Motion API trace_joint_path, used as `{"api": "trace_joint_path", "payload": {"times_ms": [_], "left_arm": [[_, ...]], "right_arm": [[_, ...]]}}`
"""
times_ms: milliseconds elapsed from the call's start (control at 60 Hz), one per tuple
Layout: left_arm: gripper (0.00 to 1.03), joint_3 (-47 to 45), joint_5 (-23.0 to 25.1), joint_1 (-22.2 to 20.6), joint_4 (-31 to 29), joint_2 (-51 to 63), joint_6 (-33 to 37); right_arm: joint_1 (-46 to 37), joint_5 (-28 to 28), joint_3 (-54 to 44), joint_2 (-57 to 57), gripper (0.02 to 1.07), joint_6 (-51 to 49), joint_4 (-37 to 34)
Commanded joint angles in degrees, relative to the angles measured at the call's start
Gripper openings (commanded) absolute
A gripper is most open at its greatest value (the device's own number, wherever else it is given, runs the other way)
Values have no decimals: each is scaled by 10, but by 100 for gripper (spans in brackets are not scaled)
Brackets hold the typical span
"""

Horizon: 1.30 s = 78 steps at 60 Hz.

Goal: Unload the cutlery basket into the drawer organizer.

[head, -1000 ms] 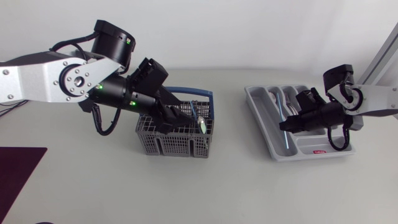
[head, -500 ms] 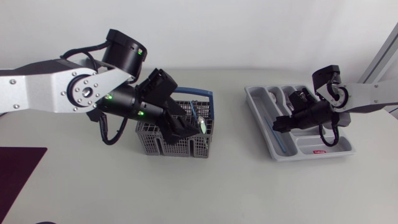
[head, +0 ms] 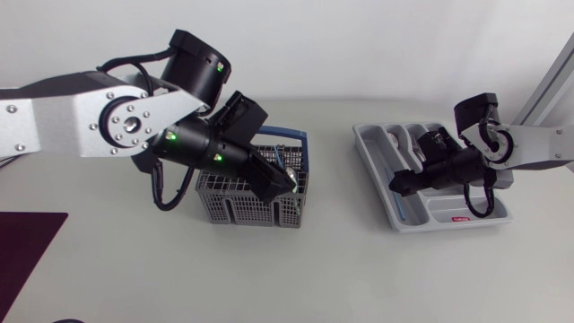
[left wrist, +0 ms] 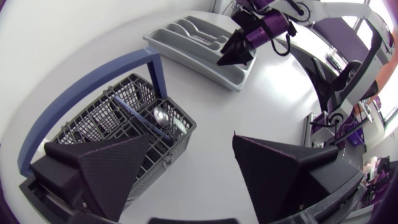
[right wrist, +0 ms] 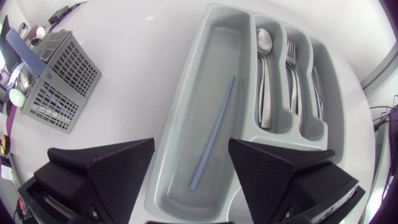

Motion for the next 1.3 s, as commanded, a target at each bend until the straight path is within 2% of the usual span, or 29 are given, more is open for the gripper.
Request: {"api": "trace_joint_path", "payload": {"times_ms": [0, 117, 200, 233, 300, 400, 583, 733, 950, 1150, 1233, 1283], "left_arm": [[99, 28, -6, -3, -2, 14, -47], [99, 37, -30, -6, -1, 21, -65], [99, 54, -29, 3, -10, 32, -100], [99, 63, -20, 6, -25, 41, -111], [99, 101, 30, 22, -81, 73, -116], [99, 131, 33, 22, -129, 99, -127], [96, 128, -34, 5, -137, 98, -189], [96, 131, -36, -7, -133, 100, -216], [90, 141, -36, -19, -129, 117, -263], [72, 146, -35, -29, -123, 139, -301], [60, 149, -35, -34, -118, 145, -314], [58, 149, -36, -34, -111, 145, -320]], "right_arm": [[4, 4, -21, -11, 89, 9, 4], [4, 4, -27, -22, 89, 8, 5], [4, 4, -33, -27, 89, 8, 6], [4, 4, -36, -28, 89, 8, 7], [4, 4, -41, -31, 89, 7, 11], [4, 4, -48, -34, 89, 5, 14], [4, 4, -56, -43, 89, 1, 16], [4, 4, -65, -49, 89, -3, 23], [4, 2, -70, -51, 89, -7, 27], [4, 0, -76, -56, 89, -13, 28], [4, 0, -78, -58, 89, -14, 28], [4, 0, -80, -59, 89, -15, 28]]}}
